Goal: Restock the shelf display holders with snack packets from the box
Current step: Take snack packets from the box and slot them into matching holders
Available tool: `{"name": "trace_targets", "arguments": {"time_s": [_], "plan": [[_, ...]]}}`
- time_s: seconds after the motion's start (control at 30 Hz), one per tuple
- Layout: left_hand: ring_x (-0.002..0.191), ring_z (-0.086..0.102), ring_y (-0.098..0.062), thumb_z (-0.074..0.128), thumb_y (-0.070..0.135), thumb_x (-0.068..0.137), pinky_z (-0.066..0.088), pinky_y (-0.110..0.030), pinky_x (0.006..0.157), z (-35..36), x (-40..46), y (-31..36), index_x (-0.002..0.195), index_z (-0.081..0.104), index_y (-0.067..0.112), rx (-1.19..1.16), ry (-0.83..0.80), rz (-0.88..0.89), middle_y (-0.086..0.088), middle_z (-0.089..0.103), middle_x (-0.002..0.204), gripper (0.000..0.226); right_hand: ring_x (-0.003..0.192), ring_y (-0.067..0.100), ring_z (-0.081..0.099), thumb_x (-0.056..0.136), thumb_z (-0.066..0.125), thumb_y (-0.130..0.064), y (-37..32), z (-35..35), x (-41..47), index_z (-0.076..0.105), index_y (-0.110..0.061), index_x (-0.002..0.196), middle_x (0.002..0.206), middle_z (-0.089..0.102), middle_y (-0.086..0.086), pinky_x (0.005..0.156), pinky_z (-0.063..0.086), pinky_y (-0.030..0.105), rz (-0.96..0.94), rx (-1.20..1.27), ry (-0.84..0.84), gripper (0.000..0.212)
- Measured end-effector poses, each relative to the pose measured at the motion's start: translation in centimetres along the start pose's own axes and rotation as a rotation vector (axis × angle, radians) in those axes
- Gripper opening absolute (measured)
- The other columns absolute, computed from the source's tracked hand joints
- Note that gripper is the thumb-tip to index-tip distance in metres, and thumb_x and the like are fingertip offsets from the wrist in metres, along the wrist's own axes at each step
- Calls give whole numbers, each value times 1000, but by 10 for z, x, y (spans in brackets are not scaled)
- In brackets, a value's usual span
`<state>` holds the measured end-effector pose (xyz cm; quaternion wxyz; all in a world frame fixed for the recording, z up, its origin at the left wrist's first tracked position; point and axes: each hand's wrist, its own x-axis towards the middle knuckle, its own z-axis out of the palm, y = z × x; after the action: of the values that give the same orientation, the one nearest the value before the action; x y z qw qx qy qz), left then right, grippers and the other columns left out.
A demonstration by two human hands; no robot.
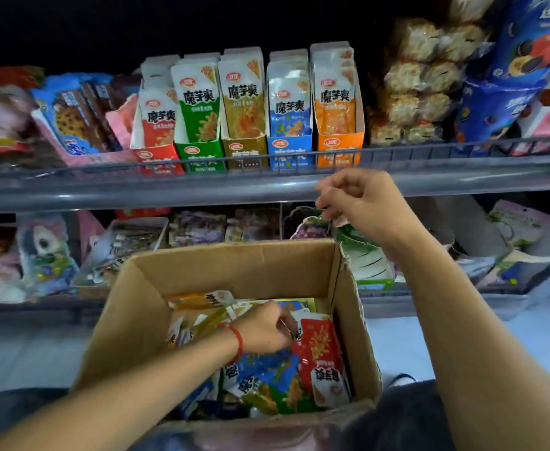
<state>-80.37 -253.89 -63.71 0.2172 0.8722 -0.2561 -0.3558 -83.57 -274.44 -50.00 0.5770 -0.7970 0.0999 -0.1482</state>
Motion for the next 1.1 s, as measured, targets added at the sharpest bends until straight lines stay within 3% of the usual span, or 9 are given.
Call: {"name": "trace_targets", "arguments": {"time_s": [0.1,0.27,0.4,0.5,0.57,0.7,0.87,1.0,1.1], "plan": [[115,64,-31,69,13,90,50,-28,85,24,26,0,115,67,7,49,-76,-96,-10,68,117,25,72,18,72,99,63,-9,2,7,-4,72,-10,102,87,77,8,68,60,27,-5,-39,-8,10],[117,61,-28,73,30,86,53,-36,98,43,48,9,132,54,13,-56,81,-223,-11,62,130,53,71,18,72,99,63,-8,4,6,-4,72,-12,101,86,77,6,69,59,29,8,-41,3,11],[103,71,-28,71,16,82,58,-32,87,51,57,14,107,73,6,-281,164,-298,-13,74,110,26,73,22,73,99,62,-7,3,1,0,72,-10,103,87,77,8,71,60,31,-1,-42,24,11],[73,73,-31,68,-2,80,63,-49,81,43,53,16,80,73,5,-517,138,-320,-18,73,81,8,73,21,74,100,62,-8,5,1,1,72,-12,102,87,78,6,73,62,34,-4,-41,10,11],[62,67,-27,64,-9,85,62,-43,73,23,39,17,77,67,8,-613,148,-273,-16,68,79,20,72,20,74,99,62,-9,5,2,2,72,-14,102,86,78,5,73,62,35,-4,-51,3,11],[86,70,-29,63,-10,91,61,-39,74,-39,-5,10,104,63,-1,-777,193,-107,-21,72,99,16,74,20,74,98,64,-12,3,4,-1,73,-16,99,84,77,3,70,60,32,-26,-91,-69,9],[85,69,-28,63,-9,89,54,-38,75,-100,-55,-3,106,60,-1,-1128,377,46,-18,74,99,19,83,2,68,93,72,-31,1,45,-23,71,-24,106,91,72,-11,76,54,24,-94,-312,-101,15],[81,73,-24,73,0,72,61,-37,69,-109,-69,-14,108,65,4,-1411,486,72,-16,75,101,36,97,5,68,74,81,-60,7,83,-44,51,-32,124,107,68,-14,88,58,35,153,-390,-232,65],[86,75,-23,74,1,74,60,-38,76,-110,-74,-21,110,66,5,-1485,547,84,-17,77,104,37,86,12,75,73,90,-42,19,98,-45,58,-25,111,98,77,-4,81,63,45,304,-132,-198,52]]}}
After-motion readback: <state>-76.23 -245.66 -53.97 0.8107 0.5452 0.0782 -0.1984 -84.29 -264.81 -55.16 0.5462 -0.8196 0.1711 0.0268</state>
